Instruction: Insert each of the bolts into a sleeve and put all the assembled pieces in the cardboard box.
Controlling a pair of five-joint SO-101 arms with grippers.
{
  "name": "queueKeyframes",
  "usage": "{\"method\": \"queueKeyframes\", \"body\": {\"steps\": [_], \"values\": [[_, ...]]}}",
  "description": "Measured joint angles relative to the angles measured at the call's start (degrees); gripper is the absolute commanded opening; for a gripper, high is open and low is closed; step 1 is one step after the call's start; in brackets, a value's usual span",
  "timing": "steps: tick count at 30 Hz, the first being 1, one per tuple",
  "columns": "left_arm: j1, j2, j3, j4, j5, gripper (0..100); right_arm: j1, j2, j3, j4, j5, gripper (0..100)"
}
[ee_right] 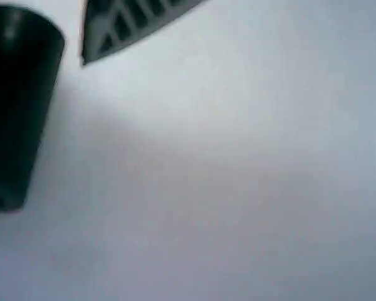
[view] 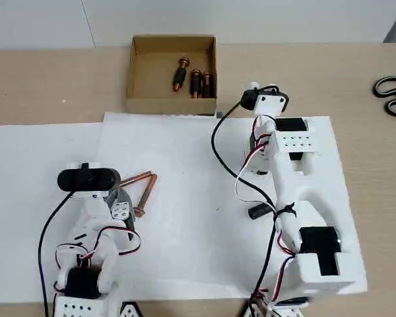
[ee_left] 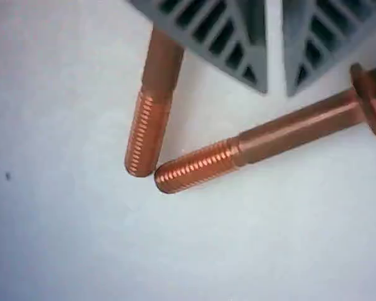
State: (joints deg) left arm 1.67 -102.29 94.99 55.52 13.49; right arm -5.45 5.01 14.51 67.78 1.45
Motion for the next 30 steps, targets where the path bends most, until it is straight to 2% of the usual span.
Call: {"method": "queueKeyframes", "body": {"steps": [19, 30], "values": [[0.00, 0.00, 0.00, 0.00, 1.32, 1, 0.00, 4.75, -0.26, -2.20, -0.09, 15.1], [0.00, 0.00, 0.00, 0.00, 1.32, 1, 0.00, 5.27, -6.15, -1.41, -0.09, 15.0]]}}
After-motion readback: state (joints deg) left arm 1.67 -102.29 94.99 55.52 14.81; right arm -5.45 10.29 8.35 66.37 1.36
